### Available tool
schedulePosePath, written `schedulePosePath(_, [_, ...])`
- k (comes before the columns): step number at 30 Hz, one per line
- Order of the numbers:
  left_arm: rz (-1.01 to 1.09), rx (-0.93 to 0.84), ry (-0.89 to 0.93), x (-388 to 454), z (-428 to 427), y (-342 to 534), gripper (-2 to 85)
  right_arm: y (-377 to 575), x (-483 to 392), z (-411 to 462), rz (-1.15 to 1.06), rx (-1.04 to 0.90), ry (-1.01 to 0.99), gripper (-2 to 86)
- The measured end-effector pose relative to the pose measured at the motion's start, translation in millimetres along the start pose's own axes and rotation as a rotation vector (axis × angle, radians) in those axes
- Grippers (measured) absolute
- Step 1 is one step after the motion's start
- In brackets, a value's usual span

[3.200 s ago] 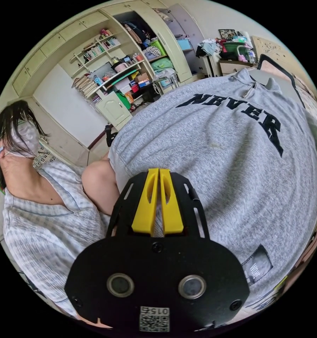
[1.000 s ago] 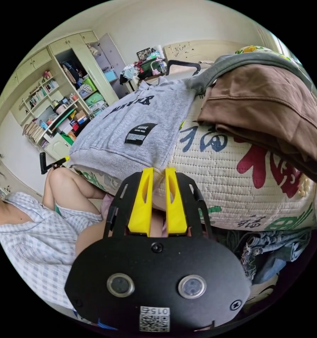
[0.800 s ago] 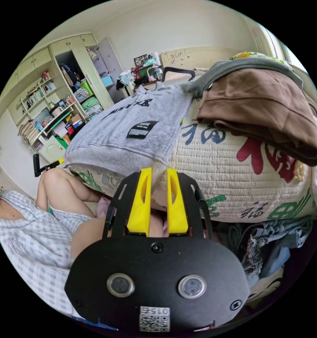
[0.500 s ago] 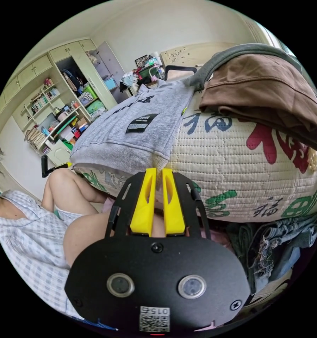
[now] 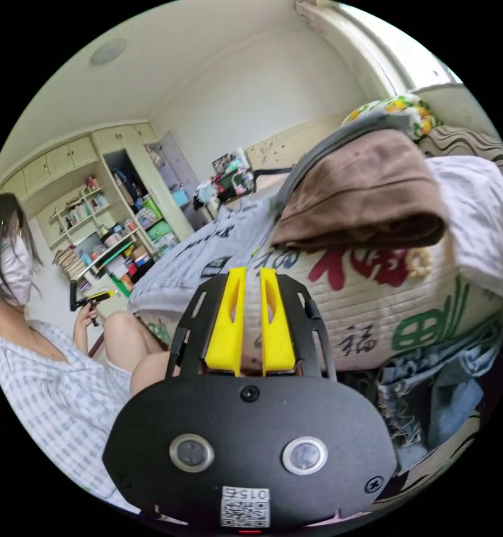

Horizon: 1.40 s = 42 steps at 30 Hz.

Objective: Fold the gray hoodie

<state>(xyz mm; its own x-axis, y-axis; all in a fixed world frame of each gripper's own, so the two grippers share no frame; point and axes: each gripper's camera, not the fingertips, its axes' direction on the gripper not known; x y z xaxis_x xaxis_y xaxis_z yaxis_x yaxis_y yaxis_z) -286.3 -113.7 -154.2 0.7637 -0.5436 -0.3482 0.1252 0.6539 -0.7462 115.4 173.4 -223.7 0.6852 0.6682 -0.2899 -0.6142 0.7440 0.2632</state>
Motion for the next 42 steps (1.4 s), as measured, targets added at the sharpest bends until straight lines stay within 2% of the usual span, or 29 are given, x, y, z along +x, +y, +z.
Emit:
schedulePosePath(3, [0.168, 0.118, 0.1, 51.9, 32.3, -64.1, 3.8, -33.4, 10.5, -25.5, -0.043, 0.127, 0.076, 5.9])
schedulePosePath(7, [0.327, 0.146, 0.312, 122.7, 102.0, -133.5, 5.4, -69.2, 32.9, -37.3, -0.043, 0.178, 0.108, 7.1])
schedulePosePath(13, [0.441, -0.105, 0.451, 220.4, 256.9, -191.3, 6.4, -88.4, 50.2, -32.8, -0.105, 0.114, 0.075, 8.3])
schedulePosePath(15, [0.461, -0.189, 0.493, 254.3, 313.1, -196.2, 6.3, -92.4, 52.8, -22.8, -0.142, 0.078, 0.124, 8.1])
schedulePosePath(20, [0.609, -0.298, 0.574, 332.0, 379.6, -227.7, 4.1, -109.4, 87.4, -46.2, -0.083, 0.283, 0.178, 7.7])
schedulePosePath(24, [0.712, -0.275, 0.61, 419.1, 406.0, -287.8, 3.7, -138.9, 125.1, -49.0, -0.002, 0.302, 0.286, 7.9])
schedulePosePath(30, [0.7, -0.098, 0.575, 551.4, 439.3, -373.3, 5.5, -185.1, 170.4, -18.5, 0.024, 0.16, 0.324, 10.5])
schedulePosePath(34, [0.674, -0.076, 0.536, 619.6, 474.1, -403.8, 5.7, -203.8, 194.9, 2.4, 0.021, 0.088, 0.333, 11.1])
schedulePosePath(38, [0.61, -0.039, 0.612, 674.5, 509.2, -422.4, 8.7, -217.1, 215.3, 19.8, -0.02, 0.056, 0.261, 11.5])
schedulePosePath(42, [0.632, -0.121, 0.658, 725.5, 547.1, -420.0, 12.3, -213.9, 211.7, 26.5, -0.11, 0.099, 0.226, 9.2])
